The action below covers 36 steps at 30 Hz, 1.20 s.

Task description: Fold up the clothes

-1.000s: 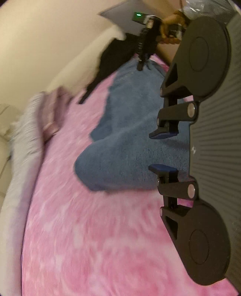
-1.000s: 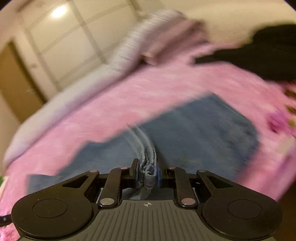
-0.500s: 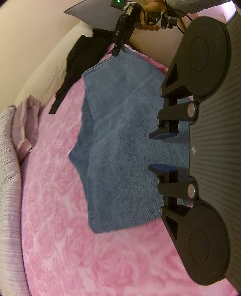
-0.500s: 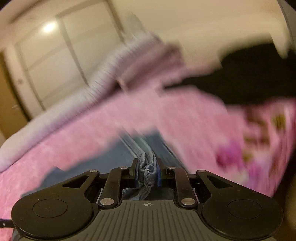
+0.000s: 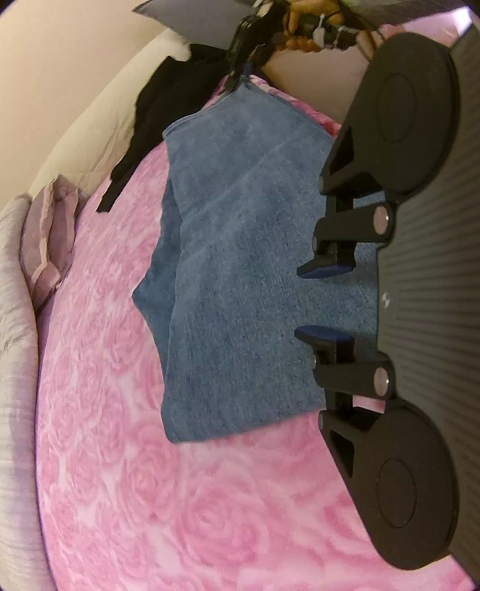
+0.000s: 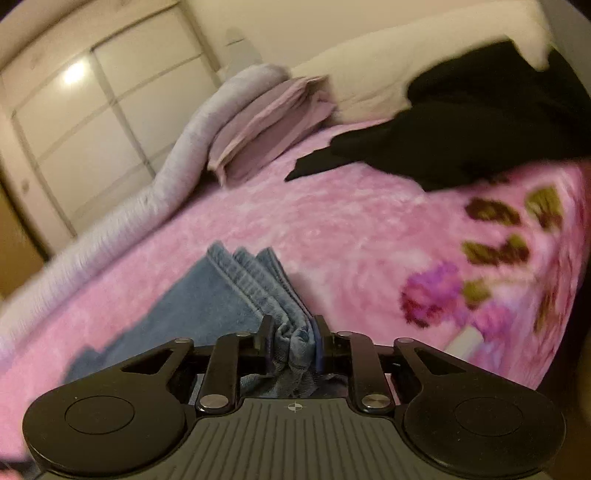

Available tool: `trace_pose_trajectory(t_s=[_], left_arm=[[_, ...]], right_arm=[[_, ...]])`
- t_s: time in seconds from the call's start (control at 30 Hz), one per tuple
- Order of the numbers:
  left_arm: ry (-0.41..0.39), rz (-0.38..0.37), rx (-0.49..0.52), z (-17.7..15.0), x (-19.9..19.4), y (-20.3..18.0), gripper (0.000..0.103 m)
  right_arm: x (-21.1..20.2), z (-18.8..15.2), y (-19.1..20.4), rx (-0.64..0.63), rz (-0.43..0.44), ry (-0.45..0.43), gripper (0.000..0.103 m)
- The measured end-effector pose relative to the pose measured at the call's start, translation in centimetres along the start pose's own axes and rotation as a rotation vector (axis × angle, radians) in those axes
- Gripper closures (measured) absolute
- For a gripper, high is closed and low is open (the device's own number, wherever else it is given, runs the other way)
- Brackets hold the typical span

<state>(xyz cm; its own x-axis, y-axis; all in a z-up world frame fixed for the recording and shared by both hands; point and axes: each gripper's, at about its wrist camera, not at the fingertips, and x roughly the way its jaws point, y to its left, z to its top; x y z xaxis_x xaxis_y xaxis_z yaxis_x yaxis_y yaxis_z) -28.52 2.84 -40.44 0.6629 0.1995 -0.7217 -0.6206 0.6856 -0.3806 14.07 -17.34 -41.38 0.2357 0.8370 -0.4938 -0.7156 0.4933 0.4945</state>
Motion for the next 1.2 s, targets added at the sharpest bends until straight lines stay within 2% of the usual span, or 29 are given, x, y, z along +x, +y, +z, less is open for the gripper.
trace_pose_trajectory(t_s=[0.03, 0.07, 0.1, 0.13, 0.27, 0.33, 0.4, 0.43, 0.47, 0.53, 0.63, 0.77, 0.83, 0.97, 1.1, 1.13, 1.2], left_arm=[[-0.008, 0.007, -0.012, 0.0, -0.4, 0.3, 0.080], [-0.017, 0.013, -0.023, -0.1, -0.9, 0.7, 0.080], [-0.026, 0.020, -0.035, -0.1, -1.3, 1.0, 0.079], [-0.029, 0.017, -0.061, -0.1, -1.6, 1.5, 0.079], [-0.043, -0.004, -0.177, -0.4, -2.3, 3.5, 0.079], [-0.049, -0.019, -0.238, -0.6, -2.4, 4.5, 0.079], [-0.058, -0.018, -0.257, -0.7, -2.5, 4.8, 0.079], [-0.062, -0.018, -0.264, -0.8, -2.5, 4.8, 0.079], [-0.062, -0.019, -0.268, -0.8, -2.4, 4.9, 0.079], [-0.062, -0.020, -0.275, -0.9, -2.2, 4.8, 0.079], [-0.055, -0.034, -0.274, -0.9, -1.9, 4.5, 0.079], [-0.044, -0.058, -0.257, -1.2, -1.2, 3.6, 0.079], [-0.045, -0.049, -0.235, -1.5, -1.0, 3.0, 0.079], [-0.071, -0.028, -0.212, -1.7, -1.9, 2.4, 0.079], [-0.071, 0.037, -0.158, -2.4, -2.1, 1.9, 0.080], [-0.061, 0.060, -0.139, -2.7, -1.9, 1.6, 0.080], [-0.042, 0.070, -0.128, -3.6, -1.5, 1.2, 0.080]], right_arm=[[-0.7, 0.1, -0.6, 0.069, 0.000, -0.012, 0.065], [-1.6, 0.0, -1.2, 0.144, -0.001, -0.026, 0.059], [-2.4, -0.1, -1.9, 0.217, 0.010, -0.030, 0.049], [-3.0, -0.2, -2.6, 0.287, 0.032, -0.022, 0.045], [-3.2, -1.9, -5.0, 0.518, 0.131, 0.059, 0.043], [-2.4, -2.5, -5.2, 0.547, 0.134, 0.082, 0.043], [-1.3, -2.5, -5.4, 0.564, 0.133, 0.087, 0.043], [-0.7, -2.5, -5.5, 0.571, 0.132, 0.090, 0.045], [-0.1, -2.4, -5.6, 0.579, 0.132, 0.093, 0.052], [0.7, -1.7, -5.0, 0.517, 0.091, 0.107, 0.068], [1.5, -0.1, -4.0, 0.382, 0.065, 0.116, 0.073], [2.7, 1.6, -4.1, 0.349, 0.090, 0.092, 0.074], [3.2, 1.9, -4.0, 0.343, 0.079, 0.092, 0.066], [3.6, 2.4, -3.2, 0.303, 0.040, 0.074, 0.063], [-0.3, 1.1, 2.0, -0.033, -0.084, -0.089, 0.062], [-1.0, 0.5, 3.3, -0.119, -0.089, -0.109, 0.062], [-0.3, -1.3, 5.2, -0.266, -0.056, -0.046, 0.062]])
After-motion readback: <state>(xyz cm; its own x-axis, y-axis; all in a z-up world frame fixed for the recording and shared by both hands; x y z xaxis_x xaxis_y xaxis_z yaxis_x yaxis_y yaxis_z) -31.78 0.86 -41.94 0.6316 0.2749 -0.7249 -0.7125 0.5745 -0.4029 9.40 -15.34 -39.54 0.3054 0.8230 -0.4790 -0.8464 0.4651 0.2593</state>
